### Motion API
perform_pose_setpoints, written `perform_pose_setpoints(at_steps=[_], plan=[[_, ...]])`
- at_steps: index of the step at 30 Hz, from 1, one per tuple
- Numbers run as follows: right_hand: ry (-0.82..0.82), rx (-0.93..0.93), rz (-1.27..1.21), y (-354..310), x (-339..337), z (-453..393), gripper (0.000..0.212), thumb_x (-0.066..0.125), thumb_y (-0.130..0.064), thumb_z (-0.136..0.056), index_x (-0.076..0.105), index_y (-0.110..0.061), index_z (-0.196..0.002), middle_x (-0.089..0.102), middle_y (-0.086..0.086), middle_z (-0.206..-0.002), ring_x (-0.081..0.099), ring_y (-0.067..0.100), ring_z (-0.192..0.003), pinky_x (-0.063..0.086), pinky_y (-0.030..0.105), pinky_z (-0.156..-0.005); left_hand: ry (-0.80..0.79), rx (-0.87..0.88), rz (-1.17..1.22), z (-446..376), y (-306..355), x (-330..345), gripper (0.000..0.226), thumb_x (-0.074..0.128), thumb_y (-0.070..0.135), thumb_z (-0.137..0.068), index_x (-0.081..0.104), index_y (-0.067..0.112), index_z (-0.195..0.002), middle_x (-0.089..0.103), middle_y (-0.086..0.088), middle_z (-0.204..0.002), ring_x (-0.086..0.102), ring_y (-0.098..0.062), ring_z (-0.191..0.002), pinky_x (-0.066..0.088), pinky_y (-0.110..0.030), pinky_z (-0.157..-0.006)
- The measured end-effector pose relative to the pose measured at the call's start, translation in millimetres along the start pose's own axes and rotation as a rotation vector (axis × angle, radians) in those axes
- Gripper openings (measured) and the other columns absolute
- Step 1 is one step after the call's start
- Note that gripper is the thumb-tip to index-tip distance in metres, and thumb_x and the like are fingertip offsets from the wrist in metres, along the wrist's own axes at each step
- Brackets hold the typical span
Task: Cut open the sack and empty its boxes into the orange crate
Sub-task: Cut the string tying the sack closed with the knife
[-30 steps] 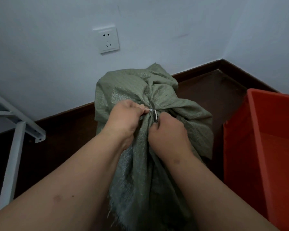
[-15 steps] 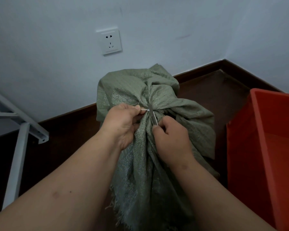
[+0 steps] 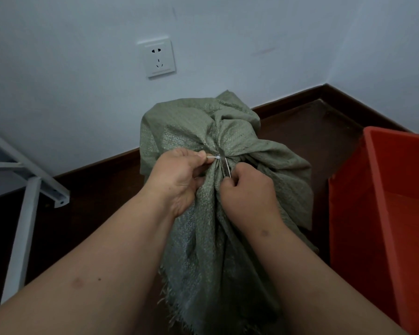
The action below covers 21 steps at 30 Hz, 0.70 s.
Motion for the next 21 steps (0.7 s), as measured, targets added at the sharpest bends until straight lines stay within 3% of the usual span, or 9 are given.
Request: perform_pose_setpoints(at_steps=[4,8,12,15,17,19,21], plan=[[-0.002,-0.109,0.159,-14,-4,-1,0.015,0.043,-0.022,-0.089,0.037,-0.017,-0.076,0.048,0.003,-0.080,0.052,0.032,-0.078,0.035,0.033,-0.067,0.047,0.049,-0.129,-1,4,1,0.029,0.050,0.001,-0.095,0.048,0.010,-0.067,0.062,-0.010,-0.071,0.056,-0.018,-0.060,0.048,-0.033,-0.062],[0.004,-0.109,0.116,-16,3,13,0.014,0.043,-0.022,-0.091,0.038,-0.018,-0.079,0.061,0.012,-0.093,0.059,0.036,-0.088,0.035,0.035,-0.068,0.108,0.042,-0.113,-2,4,-3,0.032,0.049,0.001,-0.095,0.046,0.011,-0.065,0.056,-0.010,-0.066,0.051,-0.019,-0.059,0.044,-0.034,-0.061],[-0.026,-0.031,0.077,-10,4,7,0.019,0.043,-0.022,-0.091,0.036,-0.019,-0.073,0.051,0.005,-0.079,0.048,0.030,-0.077,0.032,0.031,-0.067,0.083,0.037,-0.113,-1,1,0,0.033,0.048,0.000,-0.095,0.046,0.010,-0.063,0.060,-0.016,-0.073,0.057,-0.023,-0.062,0.051,-0.031,-0.059],[-0.002,0.014,0.054,-8,-5,-4,0.022,0.044,-0.022,-0.090,0.036,-0.020,-0.070,0.047,0.001,-0.073,0.048,0.027,-0.075,0.034,0.031,-0.067,0.075,0.074,-0.180,1,3,9,0.025,0.052,0.004,-0.094,0.051,0.010,-0.070,0.065,-0.022,-0.085,0.060,-0.028,-0.075,0.052,-0.044,-0.078],[-0.030,0.023,0.067,-2,2,4,0.013,0.045,-0.020,-0.090,0.042,-0.016,-0.078,0.059,0.010,-0.087,0.057,0.032,-0.086,0.040,0.034,-0.071,0.108,0.062,-0.091,1,10,7,0.024,0.049,0.004,-0.095,0.051,0.011,-0.073,0.065,-0.013,-0.078,0.062,-0.025,-0.072,0.052,-0.047,-0.084],[-0.092,0.057,0.095,9,19,19,0.019,0.045,-0.020,-0.089,0.037,-0.016,-0.072,0.064,0.016,-0.100,0.061,0.035,-0.096,0.041,0.035,-0.072,0.079,0.047,0.072,-2,18,7,0.022,0.045,0.006,-0.098,0.048,0.011,-0.078,0.064,-0.008,-0.074,0.068,-0.019,-0.075,0.056,-0.050,-0.080],[-0.077,0.091,0.059,20,24,27,0.031,0.047,-0.022,-0.089,0.029,-0.018,-0.063,0.064,0.016,-0.094,0.060,0.036,-0.092,0.038,0.035,-0.069,0.063,0.074,0.066,-3,27,9,0.021,0.046,0.010,-0.098,0.047,0.013,-0.078,0.064,-0.005,-0.072,0.071,-0.016,-0.080,0.058,-0.050,-0.073]])
Point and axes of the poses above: each hand's wrist, its own z-axis away from the middle knuckle, its own x-axis out of the palm, y = z × x, the point moved 7 cm from there along -z, towards the middle knuckle
